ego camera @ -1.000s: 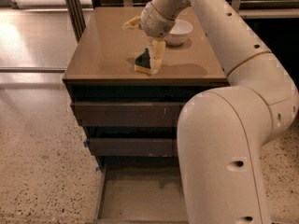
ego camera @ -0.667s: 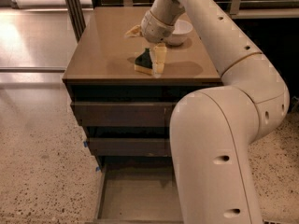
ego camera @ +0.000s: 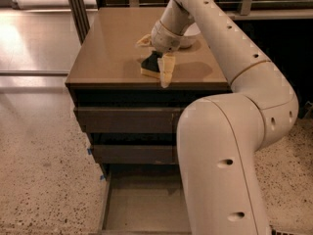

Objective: Place sponge into bottom drawer

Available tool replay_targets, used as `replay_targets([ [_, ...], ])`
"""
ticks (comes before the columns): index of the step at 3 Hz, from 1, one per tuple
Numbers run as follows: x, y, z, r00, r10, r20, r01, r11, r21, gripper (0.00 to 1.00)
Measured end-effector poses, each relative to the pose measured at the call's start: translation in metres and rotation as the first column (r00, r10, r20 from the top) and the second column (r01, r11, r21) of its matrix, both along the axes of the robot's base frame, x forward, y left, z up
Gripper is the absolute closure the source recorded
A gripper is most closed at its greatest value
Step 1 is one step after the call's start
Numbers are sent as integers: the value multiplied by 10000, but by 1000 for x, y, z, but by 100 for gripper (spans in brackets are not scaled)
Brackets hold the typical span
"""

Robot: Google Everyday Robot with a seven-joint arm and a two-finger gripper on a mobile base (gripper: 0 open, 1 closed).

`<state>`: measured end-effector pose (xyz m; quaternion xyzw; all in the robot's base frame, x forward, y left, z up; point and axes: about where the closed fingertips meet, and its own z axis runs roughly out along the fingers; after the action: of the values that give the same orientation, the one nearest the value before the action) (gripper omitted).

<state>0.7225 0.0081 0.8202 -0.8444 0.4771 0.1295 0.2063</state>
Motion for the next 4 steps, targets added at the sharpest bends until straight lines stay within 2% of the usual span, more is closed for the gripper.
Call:
replay_targets([
  [1, 6, 6, -2, 9998, -141, 109, 140, 9998, 114, 0],
  [2, 11, 11, -5, 9996, -200, 201, 196, 9996, 197, 19],
  [3, 11, 11, -5, 9995, -215, 225, 210, 9995, 219, 50],
  [4, 8, 12, -5, 9994, -230, 248, 224, 9995, 240, 73],
])
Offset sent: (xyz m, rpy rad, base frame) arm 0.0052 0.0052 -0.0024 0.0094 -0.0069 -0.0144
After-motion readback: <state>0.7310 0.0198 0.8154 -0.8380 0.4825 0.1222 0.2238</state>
